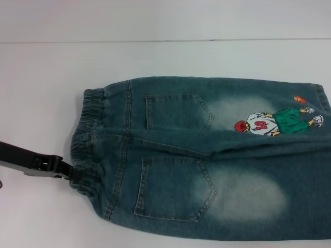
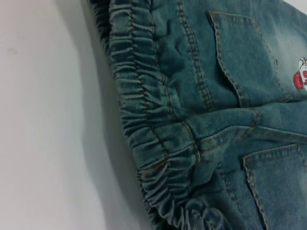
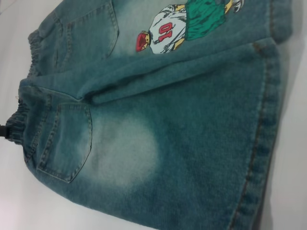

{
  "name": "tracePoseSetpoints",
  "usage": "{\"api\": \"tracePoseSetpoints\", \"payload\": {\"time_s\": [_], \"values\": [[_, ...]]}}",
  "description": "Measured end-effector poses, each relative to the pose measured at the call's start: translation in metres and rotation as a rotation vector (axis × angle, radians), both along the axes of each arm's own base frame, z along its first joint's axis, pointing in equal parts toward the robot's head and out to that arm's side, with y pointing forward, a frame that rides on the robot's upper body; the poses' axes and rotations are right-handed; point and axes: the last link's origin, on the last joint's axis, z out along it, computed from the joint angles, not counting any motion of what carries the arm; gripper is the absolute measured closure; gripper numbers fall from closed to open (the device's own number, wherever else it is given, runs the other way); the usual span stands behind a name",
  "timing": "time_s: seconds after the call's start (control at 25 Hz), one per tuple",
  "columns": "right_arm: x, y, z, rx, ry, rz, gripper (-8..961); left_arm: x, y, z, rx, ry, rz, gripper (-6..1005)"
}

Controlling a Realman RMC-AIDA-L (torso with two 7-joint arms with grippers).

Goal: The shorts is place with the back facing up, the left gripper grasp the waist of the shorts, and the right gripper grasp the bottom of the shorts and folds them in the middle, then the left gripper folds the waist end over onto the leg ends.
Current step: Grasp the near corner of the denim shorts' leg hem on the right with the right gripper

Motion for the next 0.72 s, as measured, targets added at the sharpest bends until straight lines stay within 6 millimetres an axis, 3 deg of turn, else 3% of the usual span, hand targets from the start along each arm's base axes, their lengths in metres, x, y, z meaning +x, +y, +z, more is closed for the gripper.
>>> {"api": "tracePoseSetpoints", "payload": {"time_s": [0.4, 0.72], "values": [[0.001, 0.006, -0.028, -0.043, 0.008, 0.003, 11, 0.002, 0.002, 0.001, -0.001, 0.004, -0.009, 946], [0.001, 0.007, -0.035, -0.047, 0.003, 0.007, 17, 0.004, 0.004, 0.001, -0.009, 0.007, -0.019, 946]]}}
